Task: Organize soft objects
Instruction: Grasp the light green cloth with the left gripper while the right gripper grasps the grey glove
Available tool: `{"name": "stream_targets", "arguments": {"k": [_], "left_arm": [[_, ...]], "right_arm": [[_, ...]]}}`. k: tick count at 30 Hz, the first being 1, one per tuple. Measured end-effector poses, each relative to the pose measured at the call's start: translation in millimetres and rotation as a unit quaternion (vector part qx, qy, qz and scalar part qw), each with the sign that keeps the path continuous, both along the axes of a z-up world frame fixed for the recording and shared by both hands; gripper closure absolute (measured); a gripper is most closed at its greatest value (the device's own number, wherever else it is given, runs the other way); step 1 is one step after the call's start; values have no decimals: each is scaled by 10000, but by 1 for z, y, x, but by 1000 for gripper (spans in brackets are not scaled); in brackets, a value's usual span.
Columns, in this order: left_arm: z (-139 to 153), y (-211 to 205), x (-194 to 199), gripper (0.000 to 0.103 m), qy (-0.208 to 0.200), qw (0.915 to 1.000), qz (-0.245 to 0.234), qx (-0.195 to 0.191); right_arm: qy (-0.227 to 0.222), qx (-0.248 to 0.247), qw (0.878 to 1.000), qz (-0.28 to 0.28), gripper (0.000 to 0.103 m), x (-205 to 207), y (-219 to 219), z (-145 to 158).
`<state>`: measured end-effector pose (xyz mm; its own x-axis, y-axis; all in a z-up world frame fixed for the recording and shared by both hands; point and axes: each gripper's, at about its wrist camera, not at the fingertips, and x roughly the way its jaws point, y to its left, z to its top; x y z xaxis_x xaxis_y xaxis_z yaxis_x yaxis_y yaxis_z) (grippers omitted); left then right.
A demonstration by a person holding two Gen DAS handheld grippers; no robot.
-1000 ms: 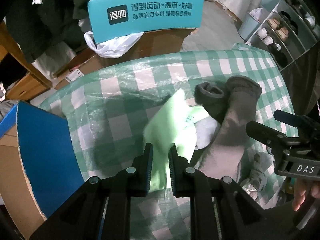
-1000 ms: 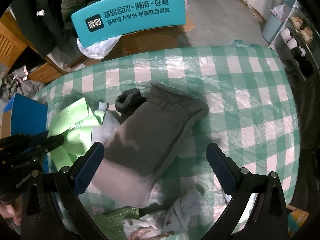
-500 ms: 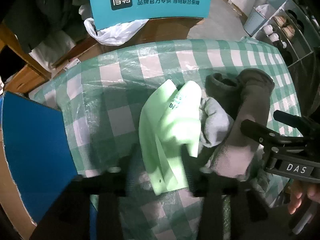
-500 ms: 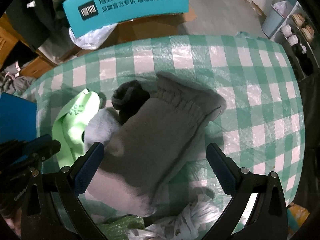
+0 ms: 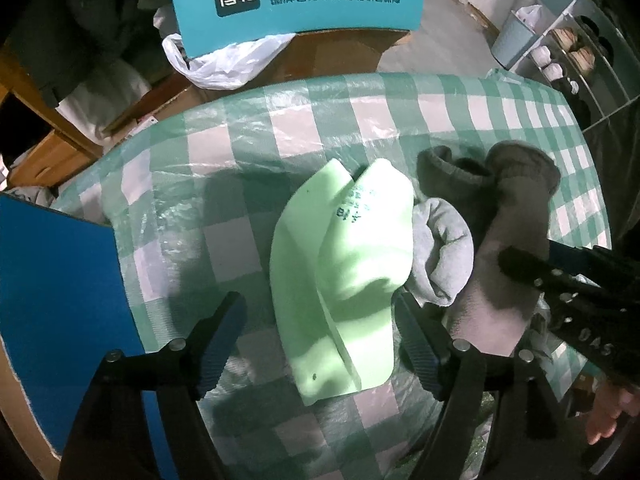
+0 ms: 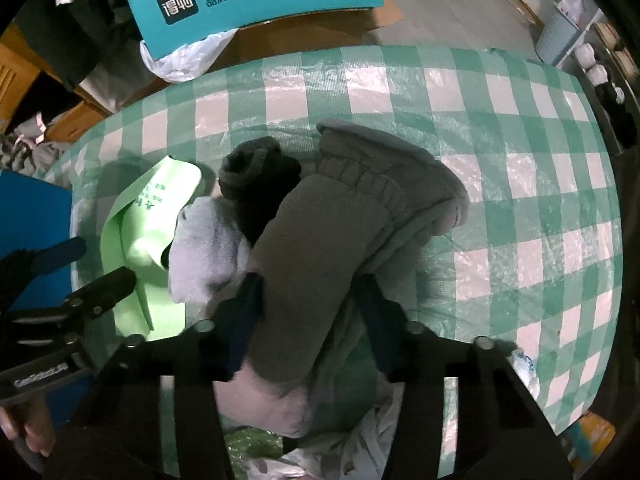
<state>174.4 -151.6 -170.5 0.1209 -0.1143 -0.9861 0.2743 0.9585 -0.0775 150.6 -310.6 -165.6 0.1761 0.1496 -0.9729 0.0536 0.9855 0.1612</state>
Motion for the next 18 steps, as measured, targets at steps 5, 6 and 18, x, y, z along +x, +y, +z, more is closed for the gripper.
{"name": "stream_targets", "arguments": {"k": [5,6,18], "left_arm": [[-5,-9,-1,21,36,9999,-94,106],[-6,-10,-1,21,46,9998,-102,140],[-24,-26,2,21,90,9988,-287,391]], "right_arm": [[-107,19,9999,41,81,-4,-6,10],[-114,22,9999,43,82,-4,-7,10],[-301,-13,9995,92,88,-6,-15,18]]}}
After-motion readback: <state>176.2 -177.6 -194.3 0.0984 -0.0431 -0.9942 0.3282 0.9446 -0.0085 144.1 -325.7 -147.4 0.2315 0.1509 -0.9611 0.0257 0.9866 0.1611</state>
